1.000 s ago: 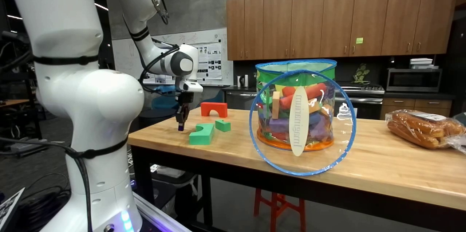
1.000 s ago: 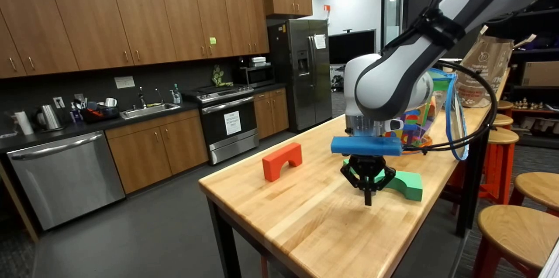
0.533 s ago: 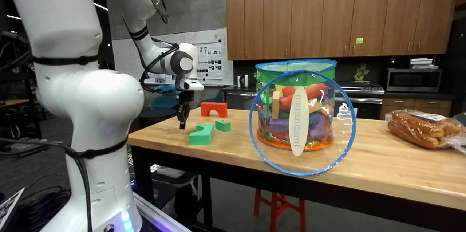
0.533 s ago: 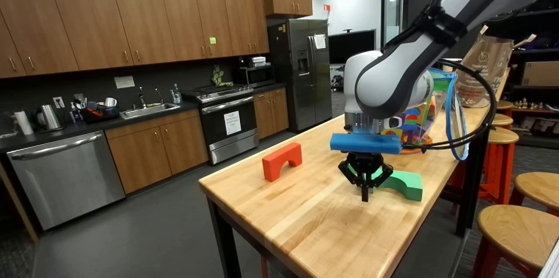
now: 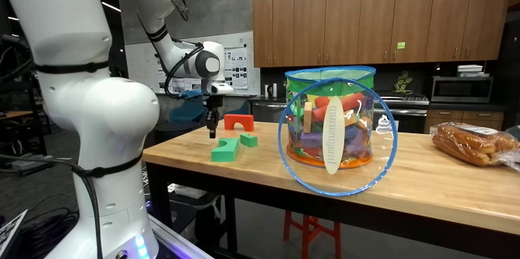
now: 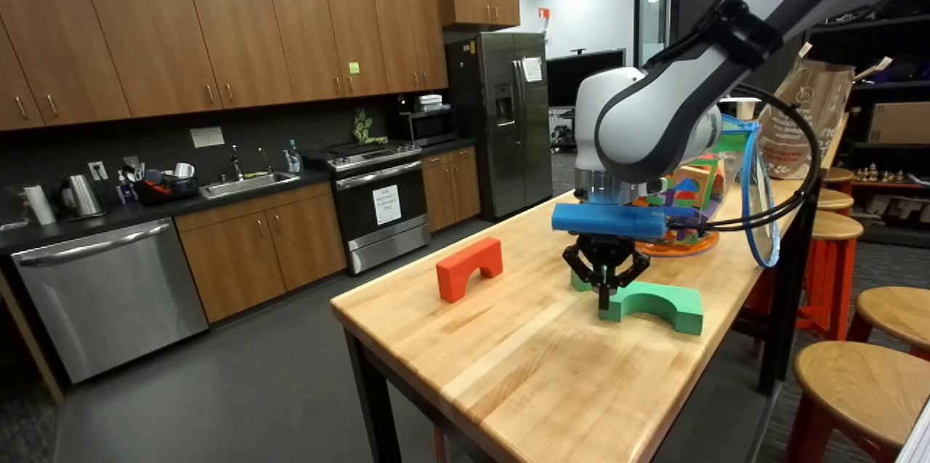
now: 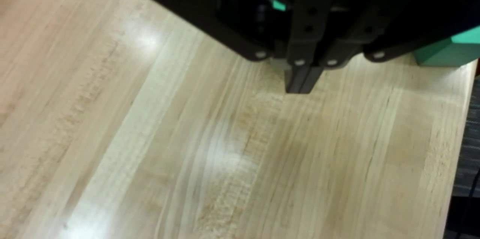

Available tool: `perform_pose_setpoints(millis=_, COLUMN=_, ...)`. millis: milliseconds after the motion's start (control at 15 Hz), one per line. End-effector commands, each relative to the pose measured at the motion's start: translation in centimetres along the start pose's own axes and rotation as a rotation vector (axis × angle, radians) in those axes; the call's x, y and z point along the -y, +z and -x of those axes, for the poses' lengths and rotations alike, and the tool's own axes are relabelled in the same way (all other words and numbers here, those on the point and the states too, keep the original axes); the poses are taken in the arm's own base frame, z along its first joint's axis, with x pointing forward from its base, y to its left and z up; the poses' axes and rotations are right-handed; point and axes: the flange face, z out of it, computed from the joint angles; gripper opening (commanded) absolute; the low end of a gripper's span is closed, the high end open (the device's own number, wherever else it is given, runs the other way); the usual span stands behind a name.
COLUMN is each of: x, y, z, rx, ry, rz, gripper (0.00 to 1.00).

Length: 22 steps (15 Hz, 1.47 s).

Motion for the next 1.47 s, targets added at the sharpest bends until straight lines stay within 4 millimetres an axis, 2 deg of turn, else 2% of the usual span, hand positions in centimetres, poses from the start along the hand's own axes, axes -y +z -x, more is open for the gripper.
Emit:
perform_pose_setpoints(millis=0, x=0.1, y=-1.2, z=-1.7, rx=-0.032, ry=0.006, rz=-0.014, gripper=0.00)
perform_pose_setpoints(millis=400, x=0.5, y=-1.4, z=-2.8, rx=-0.039, ry=0.011, rz=-0.014, gripper=0.00)
perform_pose_setpoints(millis=1400, x=0.1, y=1.1, z=-0.9, rx=0.008, ry=-0.005, rz=0.017, gripper=0.00)
